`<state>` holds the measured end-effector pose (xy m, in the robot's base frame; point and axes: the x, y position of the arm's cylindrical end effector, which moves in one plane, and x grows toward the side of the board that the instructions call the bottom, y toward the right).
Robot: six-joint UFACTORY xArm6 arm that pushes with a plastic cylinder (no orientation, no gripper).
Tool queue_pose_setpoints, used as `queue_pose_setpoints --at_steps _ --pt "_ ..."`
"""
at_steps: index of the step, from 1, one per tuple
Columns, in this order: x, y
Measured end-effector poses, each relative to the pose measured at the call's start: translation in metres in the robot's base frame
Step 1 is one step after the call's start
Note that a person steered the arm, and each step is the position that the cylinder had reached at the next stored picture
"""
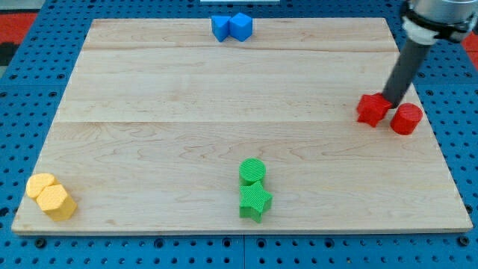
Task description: Push red star towards blue cube
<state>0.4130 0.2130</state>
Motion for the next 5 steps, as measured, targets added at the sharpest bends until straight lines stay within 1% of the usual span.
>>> queue_pose_setpoints --at_steps 1,2,4,5 --pt "0.002 -0.051" --pt "0.002 -0.084" --pt "0.009 -0.061" --pt "0.024 -0.061"
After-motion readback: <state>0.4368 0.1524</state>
